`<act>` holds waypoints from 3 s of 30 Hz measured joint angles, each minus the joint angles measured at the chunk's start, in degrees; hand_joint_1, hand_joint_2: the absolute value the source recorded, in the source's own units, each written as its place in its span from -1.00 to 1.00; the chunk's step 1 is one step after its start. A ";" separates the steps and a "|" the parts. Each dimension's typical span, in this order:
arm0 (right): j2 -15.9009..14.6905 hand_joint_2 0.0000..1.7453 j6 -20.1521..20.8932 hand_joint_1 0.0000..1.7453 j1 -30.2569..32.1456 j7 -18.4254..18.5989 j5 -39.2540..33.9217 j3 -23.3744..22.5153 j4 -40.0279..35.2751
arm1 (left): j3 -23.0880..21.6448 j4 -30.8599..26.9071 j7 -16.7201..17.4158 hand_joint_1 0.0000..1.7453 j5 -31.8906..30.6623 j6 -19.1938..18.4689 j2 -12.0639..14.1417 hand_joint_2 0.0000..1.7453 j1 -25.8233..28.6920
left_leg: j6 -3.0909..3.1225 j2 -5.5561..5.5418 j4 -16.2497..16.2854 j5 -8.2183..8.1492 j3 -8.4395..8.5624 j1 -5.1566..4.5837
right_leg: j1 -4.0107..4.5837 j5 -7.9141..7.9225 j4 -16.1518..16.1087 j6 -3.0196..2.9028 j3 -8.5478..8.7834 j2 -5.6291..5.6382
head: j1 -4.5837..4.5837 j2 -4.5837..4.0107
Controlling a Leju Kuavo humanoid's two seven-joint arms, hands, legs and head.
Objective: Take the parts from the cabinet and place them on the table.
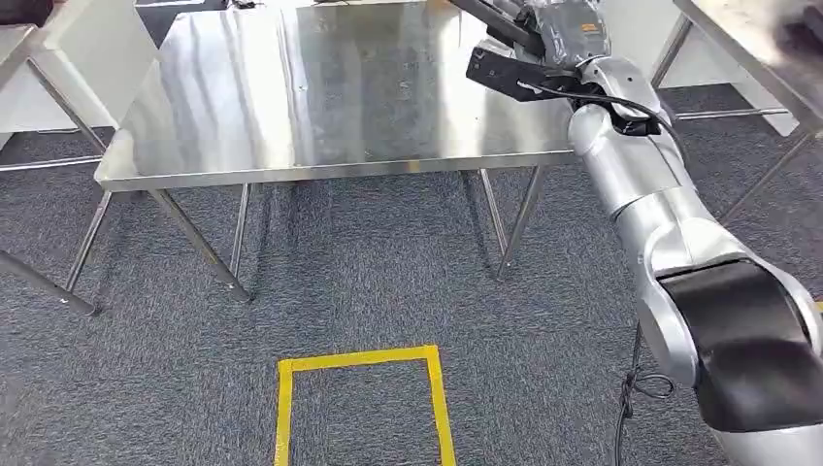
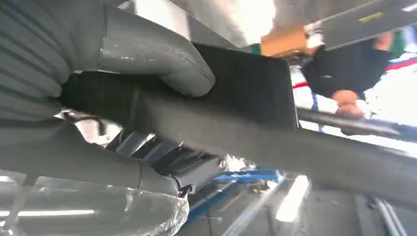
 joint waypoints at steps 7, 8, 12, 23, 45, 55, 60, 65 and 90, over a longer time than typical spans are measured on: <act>1.79 1.00 -1.46 1.00 -0.54 -0.20 -0.55 0.50 2.29 | 0.65 0.02 0.04 -1.00 0.52 0.50 0.22 1.00 0.54 | -0.51 2.08 11.10 -3.85 -6.69 0.03 | 0.67 -1.77 0.90 -3.62 1.20 0.03 | -0.83 0.00; 2.08 1.00 -1.46 1.00 -0.61 -0.22 -0.52 0.66 2.54 | 0.70 0.02 0.04 -1.00 0.61 0.52 0.14 1.00 0.64 | -0.35 2.07 15.31 -4.79 -9.66 -0.03 | 1.01 -2.11 0.90 -4.09 1.52 0.03 | -0.81 0.00; 3.01 1.00 -1.46 1.00 -0.58 -0.31 -0.52 1.16 3.58 | 1.20 0.04 0.04 -1.00 0.70 0.57 0.05 1.00 1.09 | 2.83 1.97 10.25 3.50 -11.35 -1.78 | 2.51 -4.26 0.69 -4.73 4.28 0.00 | -0.81 0.00; 3.73 1.00 -2.38 1.00 -1.55 -0.92 -1.14 1.81 6.05 | 1.66 0.24 0.04 -1.00 0.79 0.61 0.05 1.00 1.12 | 6.73 1.88 -5.06 4.23 0.59 -3.54 | 3.07 -6.90 11.81 -3.75 -0.94 -0.38 | -0.68 0.00; 4.28 1.00 -1.99 1.00 -0.41 -1.84 -2.56 2.93 9.57 | 1.75 0.57 0.02 -1.00 0.68 0.63 0.51 1.00 2.49 | 4.86 1.98 -3.44 10.37 -7.69 -3.44 | 1.55 -4.20 -3.46 -4.52 8.04 -0.43 | -1.22 0.00; 3.69 1.00 -2.10 1.00 0.03 -2.14 -3.04 3.43 9.75 | 1.73 0.57 0.31 -1.00 0.48 0.59 0.07 1.00 1.71 | 5.72 1.28 -5.58 7.11 -2.02 -3.80 | 2.93 -11.18 13.64 -3.71 -1.24 -0.39 | -0.92 0.00; 3.34 1.00 -2.82 1.00 0.78 -2.19 -3.52 3.69 9.83 | 1.73 0.68 0.44 -1.00 0.42 0.63 0.05 1.00 1.91 | 4.49 0.67 -3.74 4.85 -1.51 -3.91 | 1.86 1.60 -2.39 1.02 -0.27 -1.00 | -0.92 0.00; 3.43 1.00 -4.02 1.00 0.57 -1.92 -3.37 3.87 9.16 | 1.70 0.68 0.52 -1.00 -0.30 0.63 0.20 1.00 1.66 | 3.61 0.53 -1.80 3.15 -2.18 -3.91 | 1.72 0.84 -2.25 -2.75 1.06 -0.59 | -0.96 0.00; 3.17 1.00 -5.03 1.00 1.83 -0.13 -0.48 5.31 6.49 | 1.49 0.70 1.27 -1.00 -1.53 0.46 -0.39 1.00 -0.12 | 4.21 1.60 -1.67 3.22 -1.28 -2.71 | 2.68 0.47 0.53 -1.78 -0.83 -0.68 | -0.89 0.00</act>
